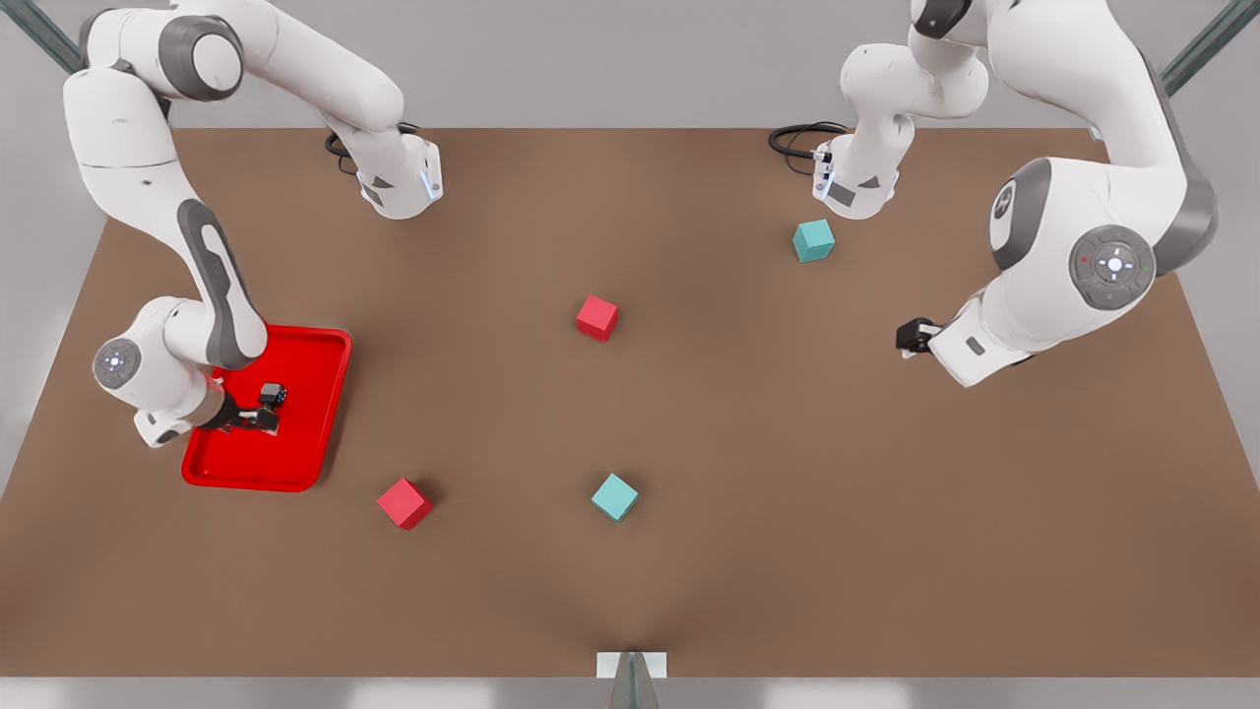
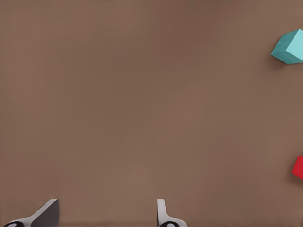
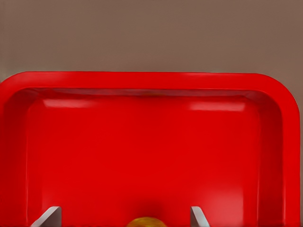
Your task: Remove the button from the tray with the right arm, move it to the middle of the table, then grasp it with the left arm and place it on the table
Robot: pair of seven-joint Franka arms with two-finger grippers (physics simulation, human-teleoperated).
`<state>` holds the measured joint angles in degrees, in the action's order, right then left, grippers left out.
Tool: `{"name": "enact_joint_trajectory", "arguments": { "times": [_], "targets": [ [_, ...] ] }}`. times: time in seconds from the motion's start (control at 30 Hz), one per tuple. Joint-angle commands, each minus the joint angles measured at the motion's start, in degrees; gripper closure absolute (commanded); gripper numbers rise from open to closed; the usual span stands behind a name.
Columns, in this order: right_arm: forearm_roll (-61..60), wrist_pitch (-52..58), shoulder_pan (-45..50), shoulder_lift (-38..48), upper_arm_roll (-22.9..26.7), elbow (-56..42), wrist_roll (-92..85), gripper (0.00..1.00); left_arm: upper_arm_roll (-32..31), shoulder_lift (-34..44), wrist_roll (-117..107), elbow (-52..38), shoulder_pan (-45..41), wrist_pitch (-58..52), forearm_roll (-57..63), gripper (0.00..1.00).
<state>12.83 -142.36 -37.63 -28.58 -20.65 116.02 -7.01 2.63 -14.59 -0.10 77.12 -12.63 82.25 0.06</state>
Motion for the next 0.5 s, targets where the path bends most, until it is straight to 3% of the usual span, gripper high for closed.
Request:
{"name": "enact_joint_trajectory", "arguments": {
  "times": [0.0,0.47],
  "targets": [
    [-0.1,-3.4,-1.5,1.7,-1.1,3.1,-17.6,0.0,0.0,0.0,0.1,0.0,-0.1,0.0,0.0,0.0],
    [0.2,-10.7,-5.8,3.3,-1.2,12.4,-16.1,0.0,0.0,-0.1,0.1,0.0,-0.2,-0.1,0.0,0.0]
  ]
}}
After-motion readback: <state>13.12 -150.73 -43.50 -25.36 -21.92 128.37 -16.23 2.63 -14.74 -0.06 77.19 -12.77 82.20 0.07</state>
